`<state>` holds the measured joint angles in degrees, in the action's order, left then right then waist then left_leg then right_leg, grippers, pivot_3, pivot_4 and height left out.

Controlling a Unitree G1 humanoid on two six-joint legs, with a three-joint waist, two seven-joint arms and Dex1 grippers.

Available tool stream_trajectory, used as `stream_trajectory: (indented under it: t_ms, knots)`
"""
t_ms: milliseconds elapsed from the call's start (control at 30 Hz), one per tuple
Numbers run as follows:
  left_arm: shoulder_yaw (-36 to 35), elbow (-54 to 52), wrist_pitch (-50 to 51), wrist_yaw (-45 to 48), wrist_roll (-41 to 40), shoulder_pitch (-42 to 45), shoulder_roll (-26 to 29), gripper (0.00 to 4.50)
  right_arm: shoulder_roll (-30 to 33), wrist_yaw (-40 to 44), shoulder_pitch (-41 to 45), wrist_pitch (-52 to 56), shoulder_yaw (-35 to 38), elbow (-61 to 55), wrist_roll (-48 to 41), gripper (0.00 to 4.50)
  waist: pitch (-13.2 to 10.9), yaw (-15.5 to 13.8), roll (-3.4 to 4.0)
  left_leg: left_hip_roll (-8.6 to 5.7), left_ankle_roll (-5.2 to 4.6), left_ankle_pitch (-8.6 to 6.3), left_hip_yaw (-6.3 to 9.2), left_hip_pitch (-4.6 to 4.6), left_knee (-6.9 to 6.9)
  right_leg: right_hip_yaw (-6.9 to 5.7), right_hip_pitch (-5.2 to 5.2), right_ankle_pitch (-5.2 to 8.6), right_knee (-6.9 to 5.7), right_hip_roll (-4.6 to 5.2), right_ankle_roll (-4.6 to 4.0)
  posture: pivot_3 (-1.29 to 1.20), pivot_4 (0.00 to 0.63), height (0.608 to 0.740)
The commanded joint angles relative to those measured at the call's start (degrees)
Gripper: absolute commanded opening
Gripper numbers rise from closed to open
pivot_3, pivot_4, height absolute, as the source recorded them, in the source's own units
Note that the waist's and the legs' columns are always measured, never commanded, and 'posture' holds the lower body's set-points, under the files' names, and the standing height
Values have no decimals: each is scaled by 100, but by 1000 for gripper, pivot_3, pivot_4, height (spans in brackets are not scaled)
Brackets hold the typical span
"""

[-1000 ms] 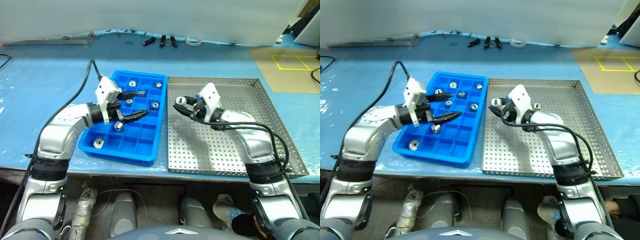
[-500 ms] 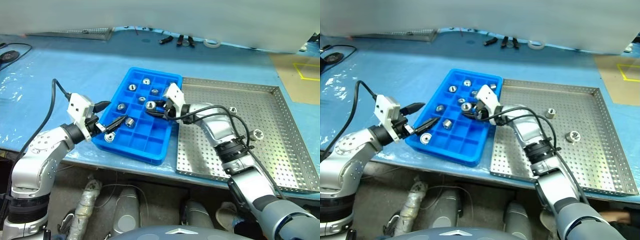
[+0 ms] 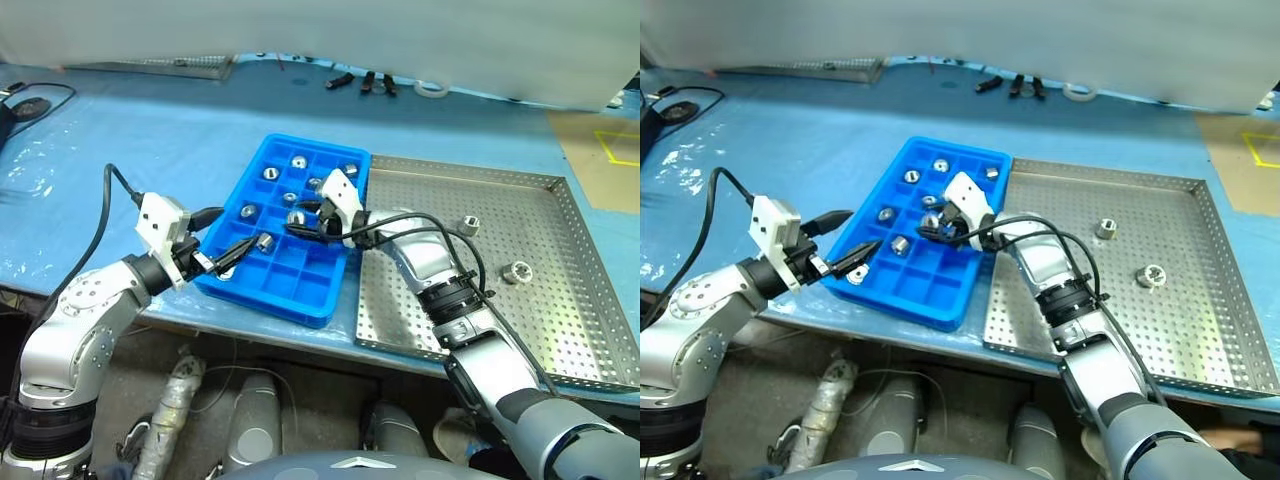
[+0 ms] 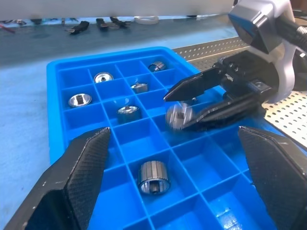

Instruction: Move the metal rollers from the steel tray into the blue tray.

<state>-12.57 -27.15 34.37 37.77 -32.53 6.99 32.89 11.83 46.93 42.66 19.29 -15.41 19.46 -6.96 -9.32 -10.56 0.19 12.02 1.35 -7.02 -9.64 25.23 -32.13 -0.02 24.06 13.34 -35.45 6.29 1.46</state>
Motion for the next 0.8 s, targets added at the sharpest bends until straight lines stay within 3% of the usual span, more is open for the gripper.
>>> stream_trajectory:
  t_ms: [33,400,800]
  knots:
    - [54,40,-47,83,-49,158,99,4500,-47,-221,1,-1,86,-221,73,4304,0,13,0,1,2,1,0,0,0,1,2,0,-3,0,0,347,150,740]
    - [729,743,-168,264,113,1052,-111,4500,413,-678,-163,365,758,-1286,-99,4304,0,41,-1,-6,19,16,0,1,-6,9,9,-2,-25,-1,-3,191,150,740]
    - [1706,2538,-931,1340,542,2546,-727,4500,1329,-1486,-1551,1383,2118,-3482,-405,4411,1,388,-2,-8,16,24,-4,-5,-6,18,7,-16,-26,-5,16,-98,150,740]
